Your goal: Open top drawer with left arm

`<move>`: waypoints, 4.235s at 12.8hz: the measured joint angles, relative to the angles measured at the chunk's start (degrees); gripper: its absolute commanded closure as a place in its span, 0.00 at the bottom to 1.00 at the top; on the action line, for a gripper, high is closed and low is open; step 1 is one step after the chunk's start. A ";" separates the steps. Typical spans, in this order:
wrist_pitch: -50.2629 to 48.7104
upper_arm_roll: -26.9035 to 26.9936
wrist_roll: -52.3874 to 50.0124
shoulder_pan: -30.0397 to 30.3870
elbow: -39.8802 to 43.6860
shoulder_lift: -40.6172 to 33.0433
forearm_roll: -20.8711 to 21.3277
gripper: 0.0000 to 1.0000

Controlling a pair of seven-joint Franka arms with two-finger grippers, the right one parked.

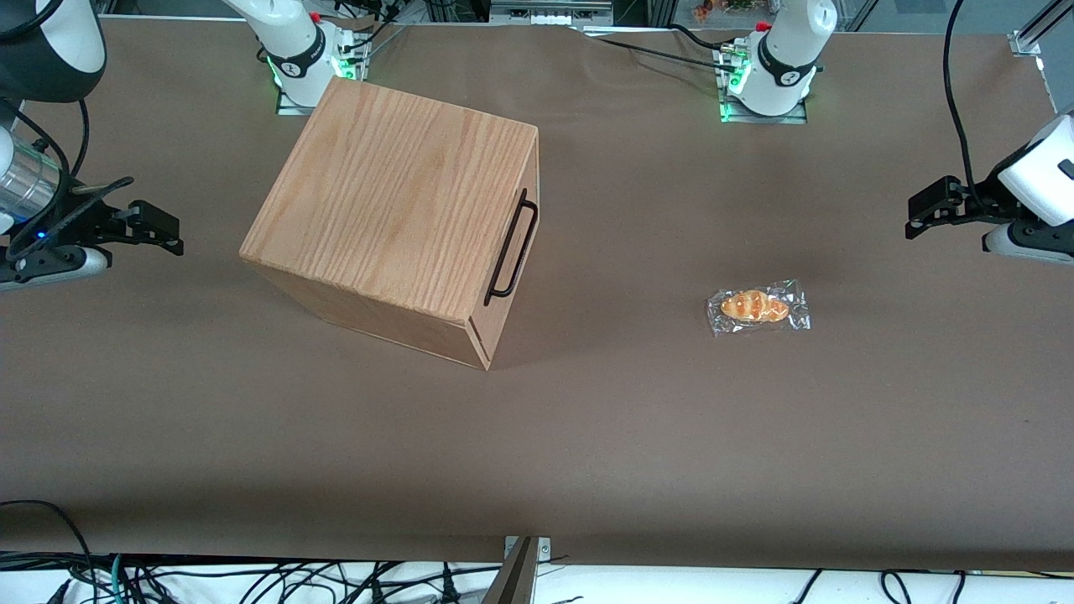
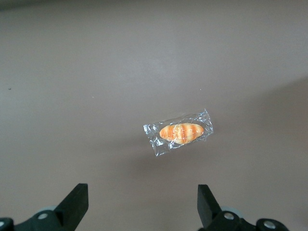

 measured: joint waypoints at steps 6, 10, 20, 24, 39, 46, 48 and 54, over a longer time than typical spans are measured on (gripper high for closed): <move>-0.03 -0.02 0.00 0.00 0.00 0.00 0.00 0.00; -0.03 -0.10 0.00 0.00 0.00 0.02 0.00 0.00; -0.03 -0.10 0.00 0.00 0.00 0.11 0.00 0.00; -0.03 -0.10 0.00 0.00 0.00 0.11 0.00 0.00; -0.03 -0.10 0.00 0.02 0.00 0.12 0.00 0.00; -0.03 -0.05 0.00 0.03 0.00 0.12 0.00 0.00; -0.04 -0.04 0.00 0.03 -0.01 0.19 0.00 0.00; -0.03 -0.23 0.00 -0.13 -0.22 5.76 -7.54 0.00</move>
